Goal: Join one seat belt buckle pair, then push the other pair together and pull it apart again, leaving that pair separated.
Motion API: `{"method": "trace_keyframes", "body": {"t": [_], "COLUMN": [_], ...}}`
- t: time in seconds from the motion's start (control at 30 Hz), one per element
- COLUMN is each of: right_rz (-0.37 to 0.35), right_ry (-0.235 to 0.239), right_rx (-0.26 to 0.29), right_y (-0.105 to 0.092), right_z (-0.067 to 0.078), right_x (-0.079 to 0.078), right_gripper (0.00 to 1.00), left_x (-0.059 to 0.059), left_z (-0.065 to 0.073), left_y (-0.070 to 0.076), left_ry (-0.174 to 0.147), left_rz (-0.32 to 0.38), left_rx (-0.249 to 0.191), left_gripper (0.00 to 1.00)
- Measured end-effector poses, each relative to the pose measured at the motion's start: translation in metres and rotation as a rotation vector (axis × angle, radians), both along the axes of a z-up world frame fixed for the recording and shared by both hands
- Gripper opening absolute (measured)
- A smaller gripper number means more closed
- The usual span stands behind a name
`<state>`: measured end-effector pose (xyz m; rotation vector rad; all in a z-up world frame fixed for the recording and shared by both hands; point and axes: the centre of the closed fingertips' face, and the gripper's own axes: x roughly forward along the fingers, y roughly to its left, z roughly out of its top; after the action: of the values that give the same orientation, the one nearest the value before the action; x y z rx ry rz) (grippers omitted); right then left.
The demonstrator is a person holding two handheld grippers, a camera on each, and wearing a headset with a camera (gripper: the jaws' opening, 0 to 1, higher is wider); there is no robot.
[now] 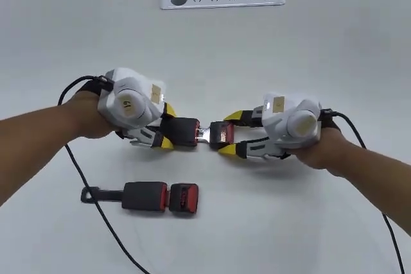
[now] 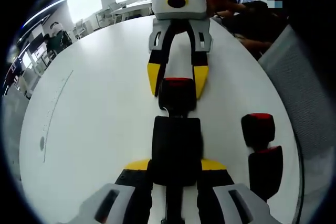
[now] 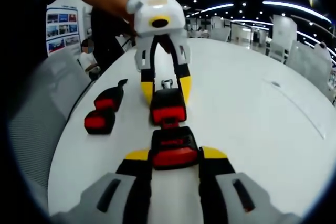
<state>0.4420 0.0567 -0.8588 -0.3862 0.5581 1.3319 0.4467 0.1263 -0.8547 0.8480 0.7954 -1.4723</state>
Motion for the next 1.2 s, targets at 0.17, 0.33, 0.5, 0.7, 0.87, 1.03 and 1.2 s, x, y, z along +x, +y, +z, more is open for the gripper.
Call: {"method": "trace_keyframes", "body": {"t": [0.17, 0.33, 0.5, 0.7, 0.87, 1.03, 1.2], "right_rz": [-0.013, -0.028, -0.039, -0.047, -0.047, -0.05, -0.053], "right_ry": [0.002, 0.013, 0.016, 0.017, 0.016, 0.017, 0.017], "right_rx": [0.004, -0.005, -0.03, -0.065, -0.096, -0.105, -0.111], "right_y": [0.011, 0.013, 0.014, 0.015, 0.016, 0.015, 0.016], "right_z": [0.001, 0.001, 0.001, 0.001, 0.0, 0.0, 0.0], "right_x": [0.001, 0.0, 0.0, 0.001, 0.002, 0.002, 0.003], "right_gripper": [0.34, 0.33, 0.34, 0.34, 0.34, 0.34, 0.34], "left_x": [0.0, -0.001, -0.002, -0.001, -0.001, -0.001, -0.002], "left_z": [-0.002, -0.002, -0.002, -0.003, -0.003, -0.002, -0.001], "left_y": [0.001, 0.001, 0.001, 0.003, 0.003, 0.002, 0.002], "left_ry": [0.001, 0.002, 0.003, 0.008, 0.007, 0.008, 0.008], "left_rz": [-0.001, -0.002, -0.014, -0.014, -0.014, -0.012, -0.012], "left_rx": [0.013, 0.013, 0.027, 0.025, 0.023, 0.026, 0.023], "left_gripper": [0.33, 0.33, 0.33, 0.33, 0.33, 0.33, 0.33]}}
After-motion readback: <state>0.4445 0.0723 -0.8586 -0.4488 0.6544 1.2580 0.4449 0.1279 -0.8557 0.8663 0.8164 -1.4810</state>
